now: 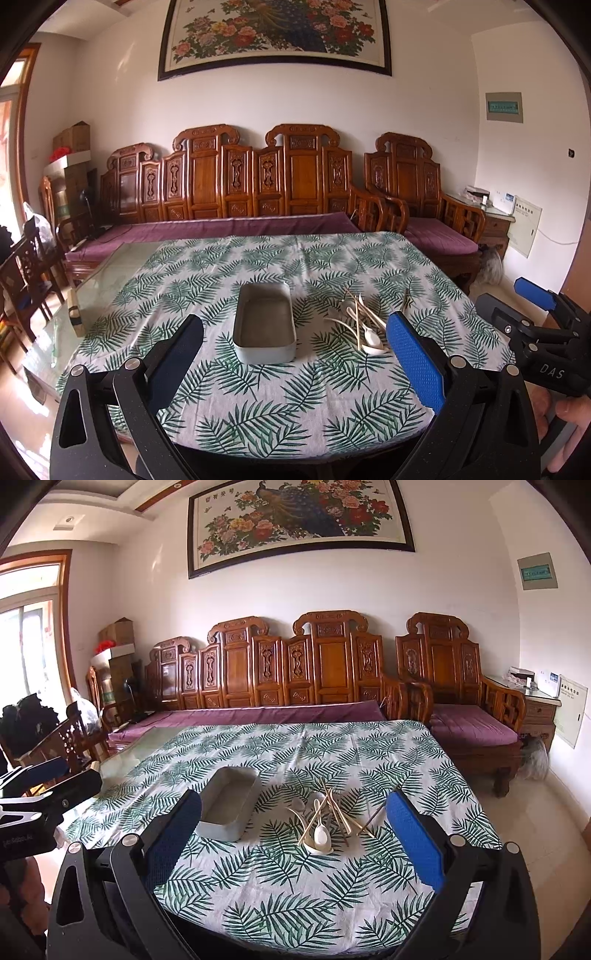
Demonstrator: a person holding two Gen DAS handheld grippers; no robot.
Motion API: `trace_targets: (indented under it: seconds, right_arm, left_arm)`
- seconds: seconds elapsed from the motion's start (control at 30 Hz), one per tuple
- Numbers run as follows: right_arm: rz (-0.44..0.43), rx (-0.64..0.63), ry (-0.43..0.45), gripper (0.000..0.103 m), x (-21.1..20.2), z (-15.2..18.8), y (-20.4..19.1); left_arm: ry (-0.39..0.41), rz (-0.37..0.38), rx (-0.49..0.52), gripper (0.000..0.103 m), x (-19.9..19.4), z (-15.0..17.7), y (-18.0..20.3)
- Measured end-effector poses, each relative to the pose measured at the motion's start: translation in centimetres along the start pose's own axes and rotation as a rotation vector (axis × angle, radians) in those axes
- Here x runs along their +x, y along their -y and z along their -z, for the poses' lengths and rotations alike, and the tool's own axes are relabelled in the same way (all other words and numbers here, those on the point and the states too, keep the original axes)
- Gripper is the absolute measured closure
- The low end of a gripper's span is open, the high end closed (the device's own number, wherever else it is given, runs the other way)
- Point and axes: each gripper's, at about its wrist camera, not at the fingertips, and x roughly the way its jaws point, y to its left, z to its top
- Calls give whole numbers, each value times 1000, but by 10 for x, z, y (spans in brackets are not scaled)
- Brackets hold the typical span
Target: Organize utensils
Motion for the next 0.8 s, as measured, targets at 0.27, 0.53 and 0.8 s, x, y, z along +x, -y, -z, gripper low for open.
trace_targets:
  seconds: [0.27, 0.53, 0.8]
  right_arm:
    - [16, -4, -41, 3, 31, 11, 11]
    - [46, -2, -75, 3, 66, 18, 31]
    - [73, -11, -113, 4, 102, 22, 56]
  left_arm:
    - [-62, 29, 18, 7, 33, 8, -4]
    - [-99, 77, 50, 7, 66, 10, 0]
    - [-145, 113, 84, 7, 104, 12, 12]
